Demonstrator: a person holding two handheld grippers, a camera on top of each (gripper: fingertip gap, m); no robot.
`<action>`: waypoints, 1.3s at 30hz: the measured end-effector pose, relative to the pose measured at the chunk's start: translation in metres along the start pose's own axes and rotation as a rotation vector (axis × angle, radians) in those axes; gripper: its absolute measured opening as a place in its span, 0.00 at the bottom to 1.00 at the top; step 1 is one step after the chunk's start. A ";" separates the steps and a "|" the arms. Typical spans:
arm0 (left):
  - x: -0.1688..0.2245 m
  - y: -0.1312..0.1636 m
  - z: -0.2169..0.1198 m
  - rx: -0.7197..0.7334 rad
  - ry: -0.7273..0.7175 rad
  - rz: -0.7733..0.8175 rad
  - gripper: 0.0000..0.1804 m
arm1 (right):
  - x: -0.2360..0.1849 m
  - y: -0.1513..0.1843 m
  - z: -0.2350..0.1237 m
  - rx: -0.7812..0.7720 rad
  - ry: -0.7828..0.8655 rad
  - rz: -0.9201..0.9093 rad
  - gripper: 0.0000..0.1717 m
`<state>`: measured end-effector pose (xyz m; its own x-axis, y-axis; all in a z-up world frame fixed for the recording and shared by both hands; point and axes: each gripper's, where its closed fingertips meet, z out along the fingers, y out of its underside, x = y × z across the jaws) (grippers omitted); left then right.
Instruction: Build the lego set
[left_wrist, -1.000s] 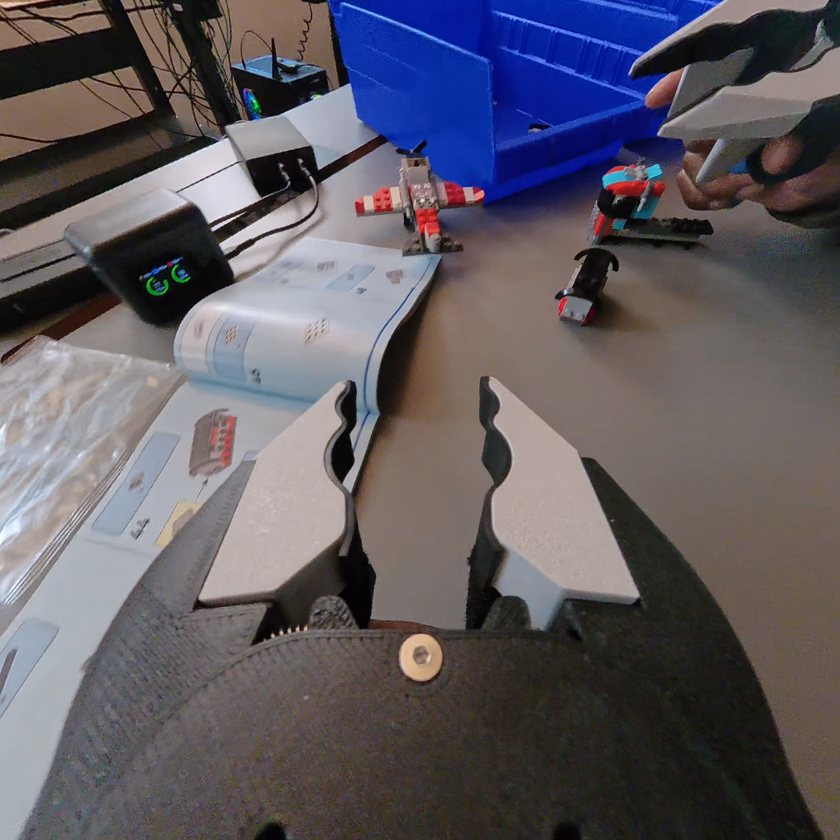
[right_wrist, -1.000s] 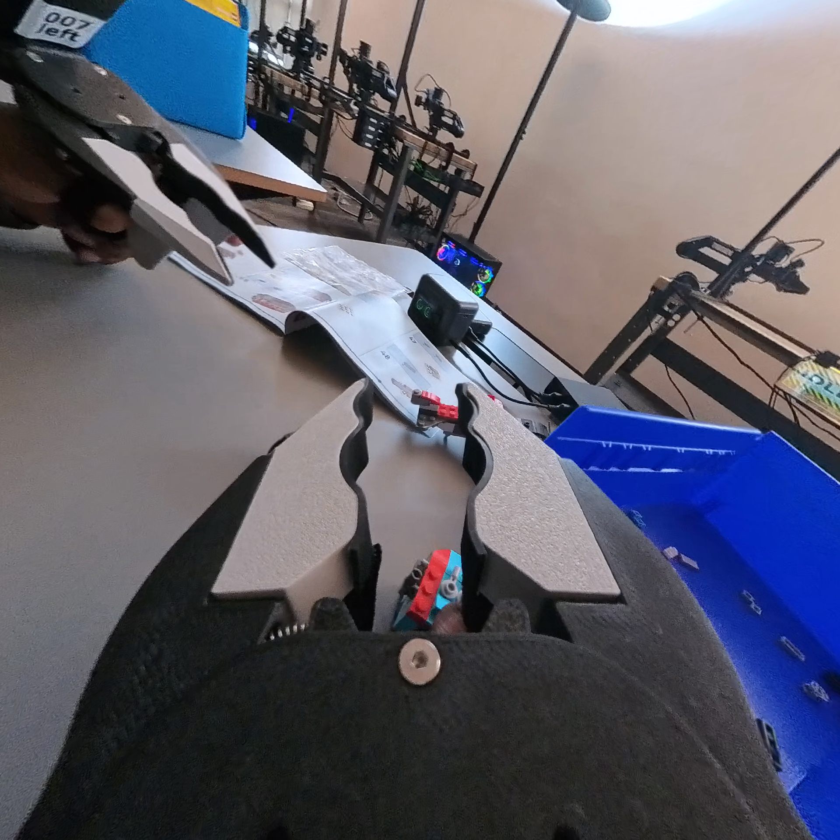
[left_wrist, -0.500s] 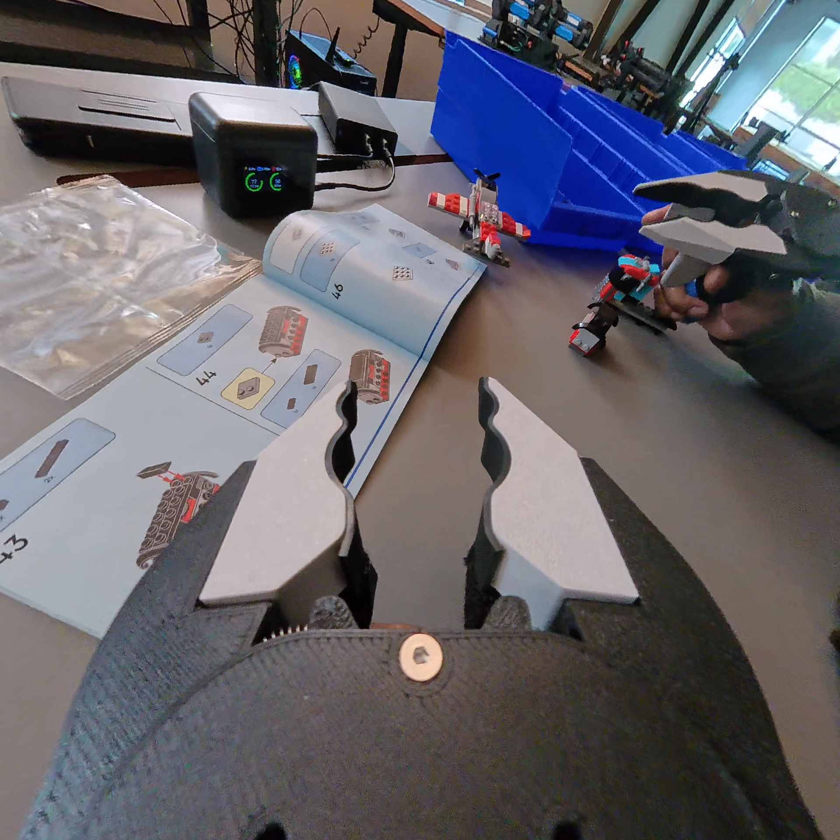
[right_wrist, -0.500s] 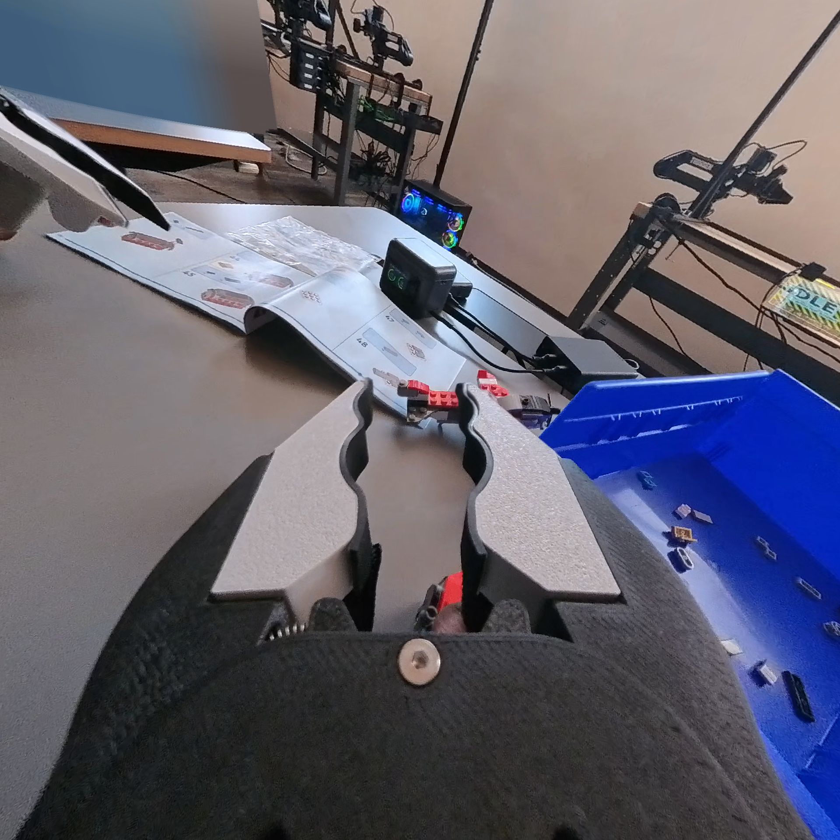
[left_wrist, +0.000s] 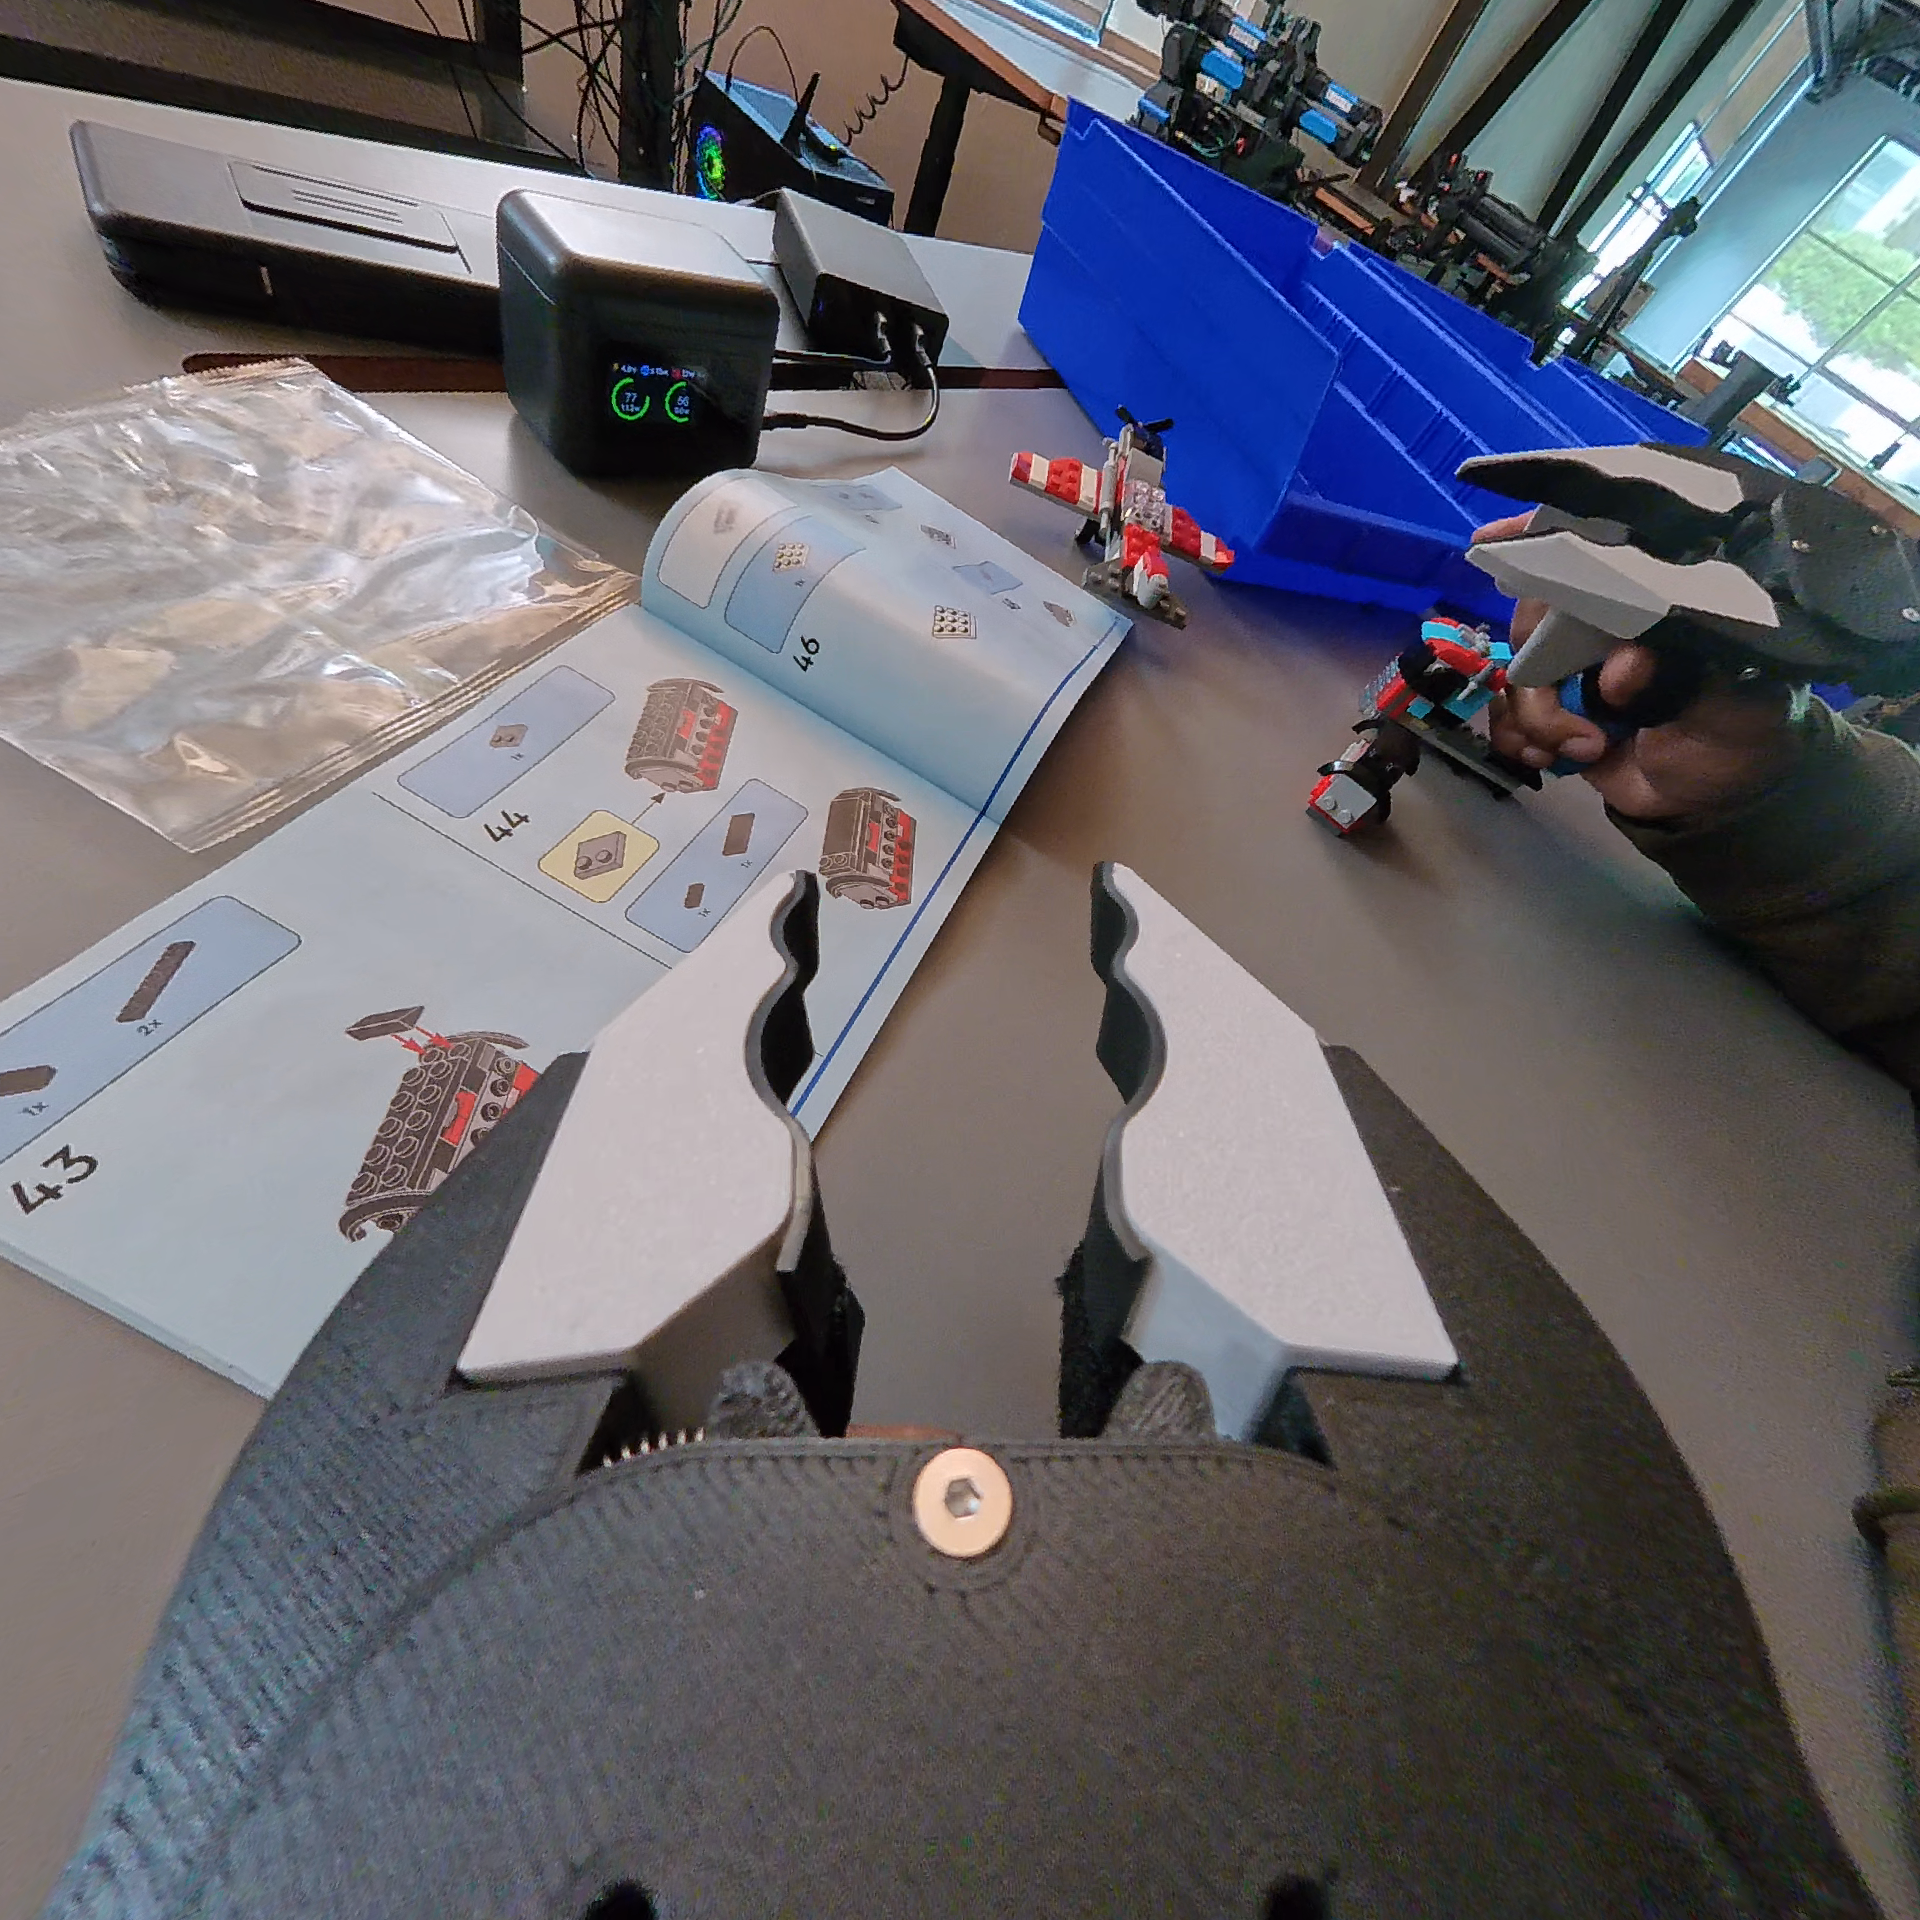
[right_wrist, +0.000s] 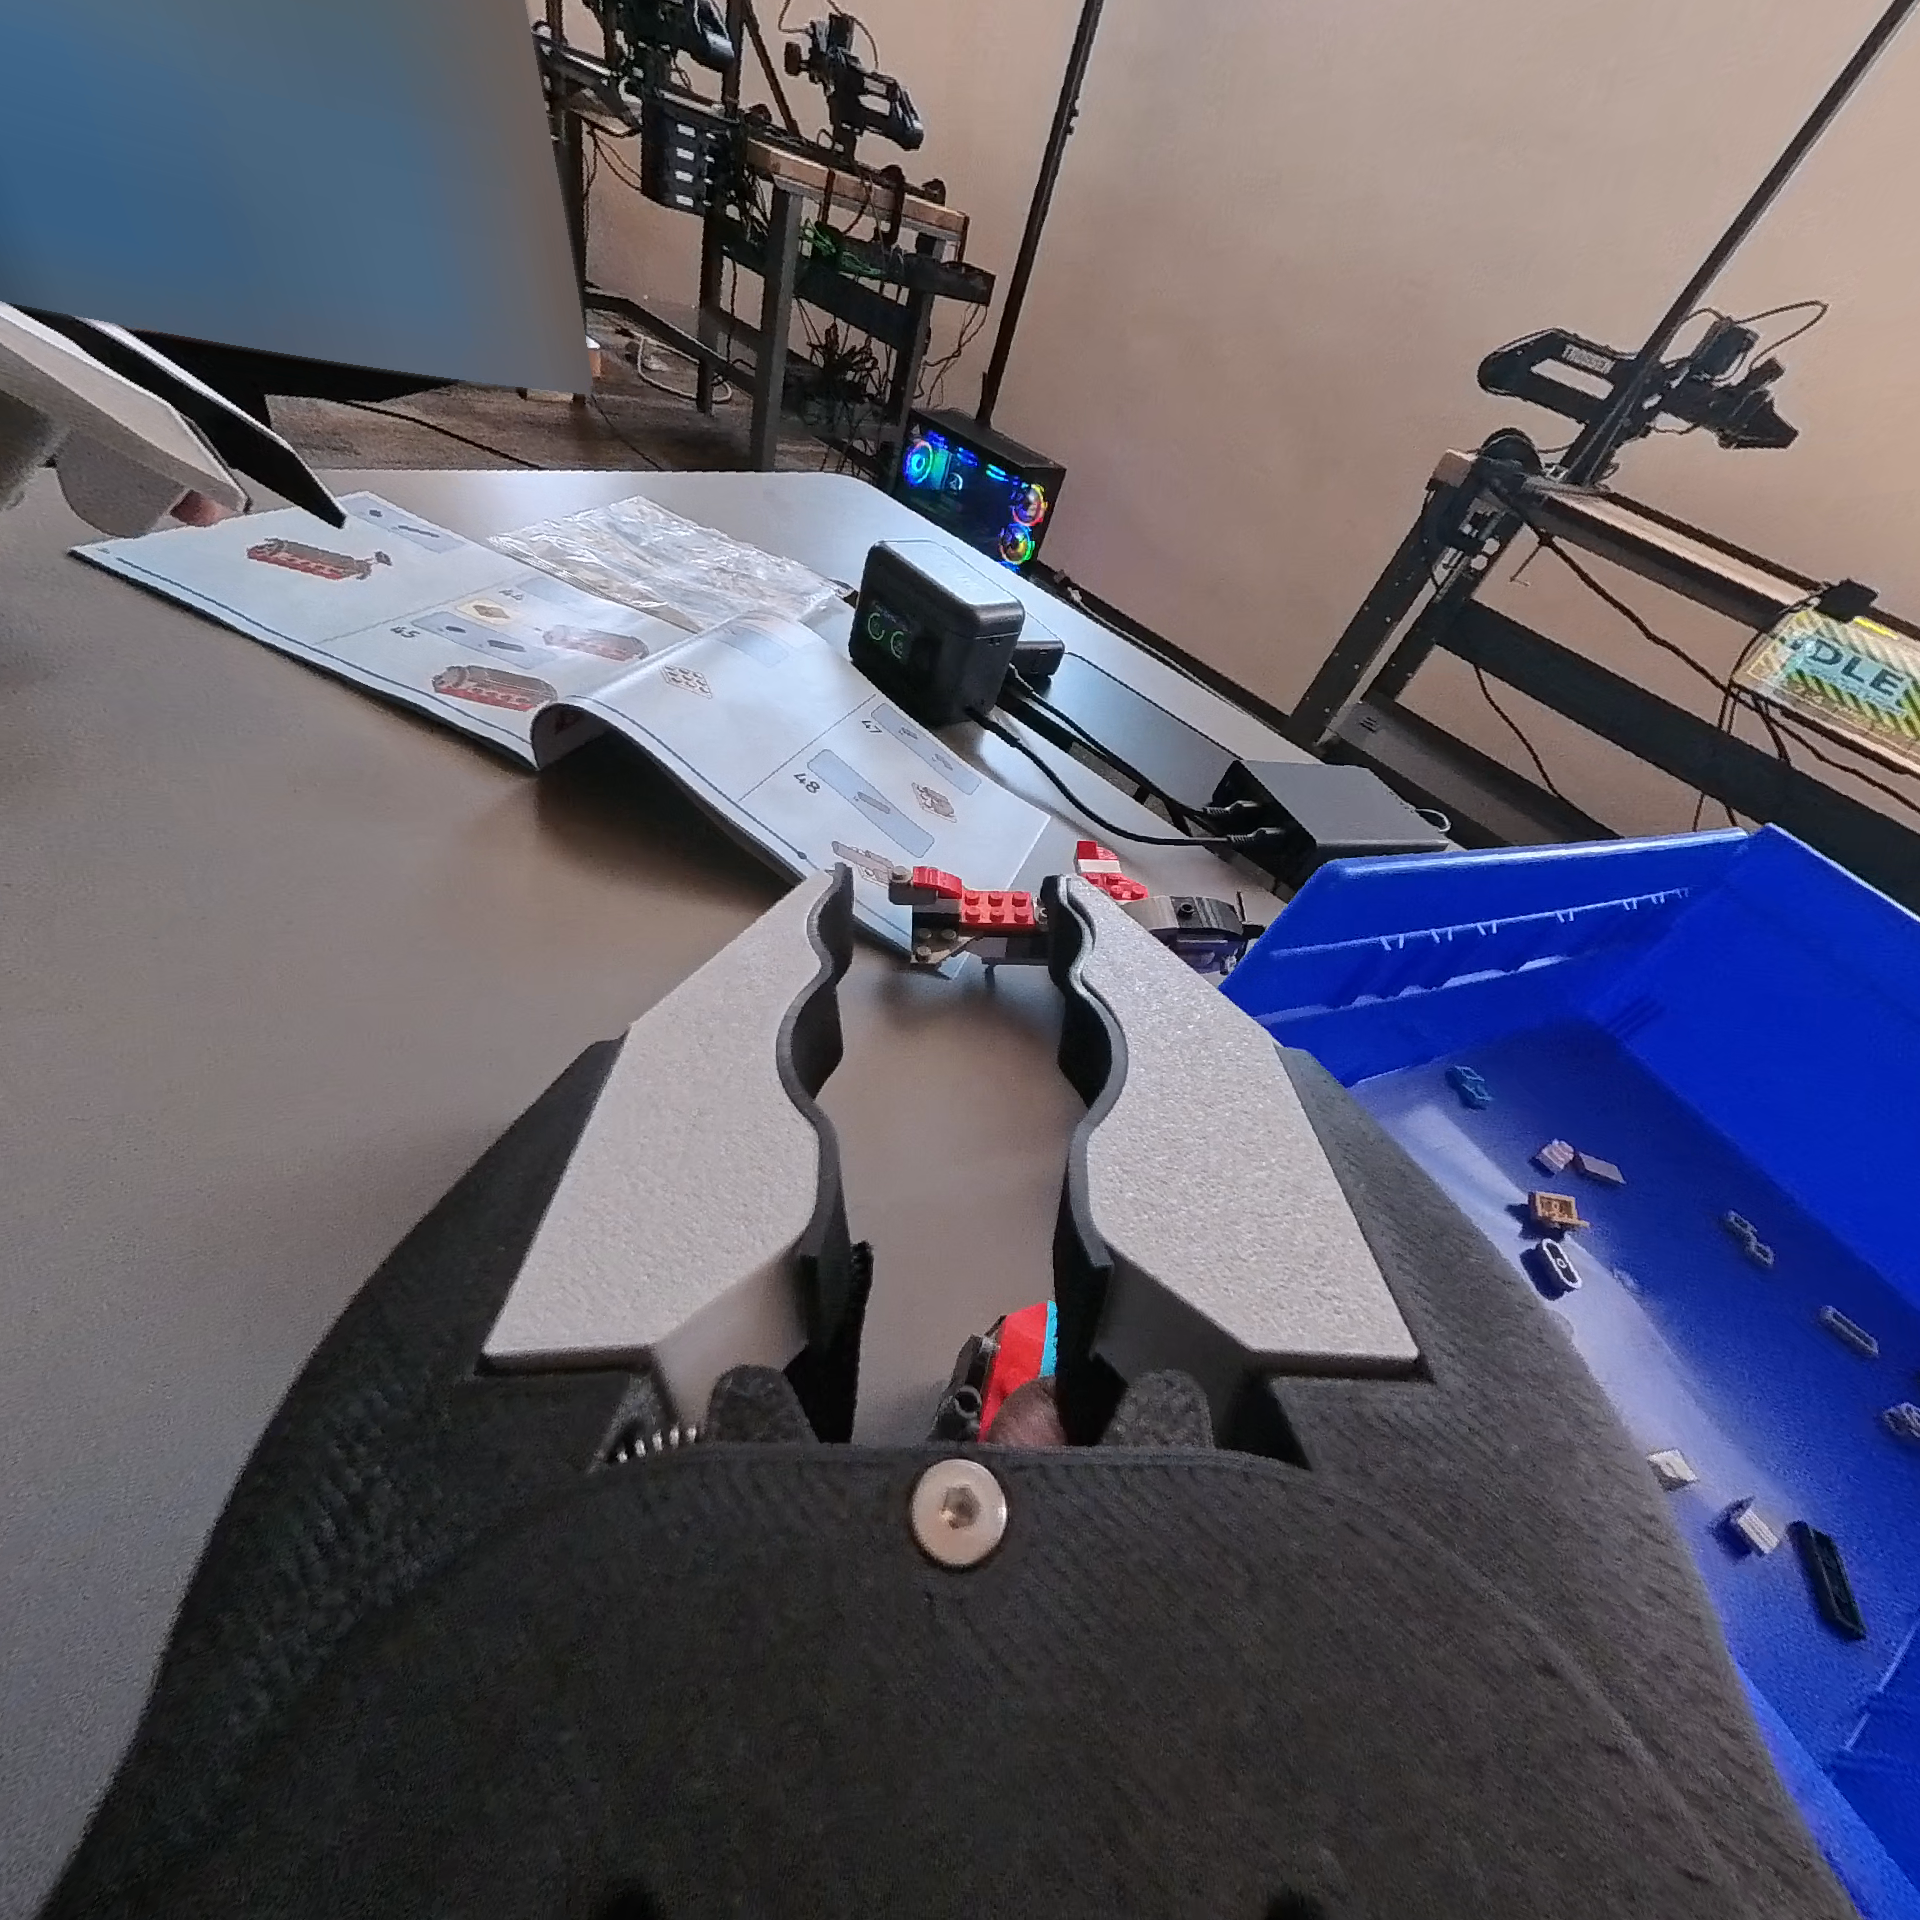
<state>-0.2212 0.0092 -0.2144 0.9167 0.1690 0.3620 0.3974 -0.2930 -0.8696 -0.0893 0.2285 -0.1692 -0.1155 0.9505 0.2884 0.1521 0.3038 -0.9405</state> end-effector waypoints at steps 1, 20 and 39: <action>0.000 0.000 0.000 0.000 -0.001 0.000 0.30 | 0.000 0.000 0.000 0.001 0.000 0.001 0.23; -0.003 -0.001 -0.002 0.008 -0.001 -0.018 0.29 | 0.001 -0.002 -0.002 0.009 -0.006 0.012 0.22; 0.002 0.012 0.006 -0.082 -0.099 0.140 0.29 | 0.048 -0.005 -0.070 0.081 0.121 0.013 0.22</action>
<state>-0.2154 0.0114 -0.2258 0.9564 0.2121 0.2009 0.2719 -0.3950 -0.8775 -0.0271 0.2769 -0.1382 0.0064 0.9566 0.2913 0.0728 0.2900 -0.9542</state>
